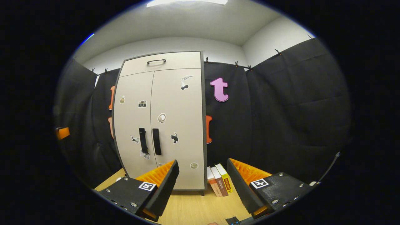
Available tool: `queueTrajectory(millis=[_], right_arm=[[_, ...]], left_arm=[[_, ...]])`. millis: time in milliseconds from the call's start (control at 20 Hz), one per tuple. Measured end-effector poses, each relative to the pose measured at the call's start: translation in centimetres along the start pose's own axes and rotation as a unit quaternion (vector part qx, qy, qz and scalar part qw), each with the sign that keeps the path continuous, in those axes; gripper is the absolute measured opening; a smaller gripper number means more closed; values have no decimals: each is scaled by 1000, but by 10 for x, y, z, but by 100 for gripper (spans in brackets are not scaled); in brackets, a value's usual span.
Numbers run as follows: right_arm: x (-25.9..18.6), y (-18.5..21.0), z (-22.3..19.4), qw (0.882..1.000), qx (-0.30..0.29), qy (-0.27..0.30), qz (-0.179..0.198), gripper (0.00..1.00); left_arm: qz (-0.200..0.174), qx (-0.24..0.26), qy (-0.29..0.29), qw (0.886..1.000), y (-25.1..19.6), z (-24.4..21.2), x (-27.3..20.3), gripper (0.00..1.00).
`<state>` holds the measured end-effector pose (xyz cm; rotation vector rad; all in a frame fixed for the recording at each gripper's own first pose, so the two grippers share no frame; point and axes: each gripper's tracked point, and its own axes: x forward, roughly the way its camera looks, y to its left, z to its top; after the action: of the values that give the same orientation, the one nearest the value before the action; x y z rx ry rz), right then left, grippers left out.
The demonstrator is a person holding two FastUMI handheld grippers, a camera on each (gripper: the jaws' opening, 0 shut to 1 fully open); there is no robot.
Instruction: Open the right door of the double-door shoe cabinet with the right hand, and open the left door with the left hand.
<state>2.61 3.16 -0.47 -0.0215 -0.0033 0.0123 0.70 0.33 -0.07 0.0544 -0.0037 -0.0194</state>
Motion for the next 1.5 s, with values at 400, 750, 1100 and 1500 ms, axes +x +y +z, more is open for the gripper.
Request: queueTrajectory(millis=[400, 750, 1100, 1500], right_arm=[[55, 58, -16, 999, -1, 11, 31, 94], [126, 110, -33, 999, -3, 17, 43, 94], [196, 157, -43, 998, -9, 15, 58, 94], [257, 184, -53, 997, 5, 27, 67, 95]], left_arm=[[11, -8, 3, 1000, 21, -8, 5, 96], [30, -4, 0, 1000, 43, -13, 17, 96], [40, -7, 10, 999, 58, -26, 32, 97], [56, -6, 11, 998, 78, -32, 45, 96]])
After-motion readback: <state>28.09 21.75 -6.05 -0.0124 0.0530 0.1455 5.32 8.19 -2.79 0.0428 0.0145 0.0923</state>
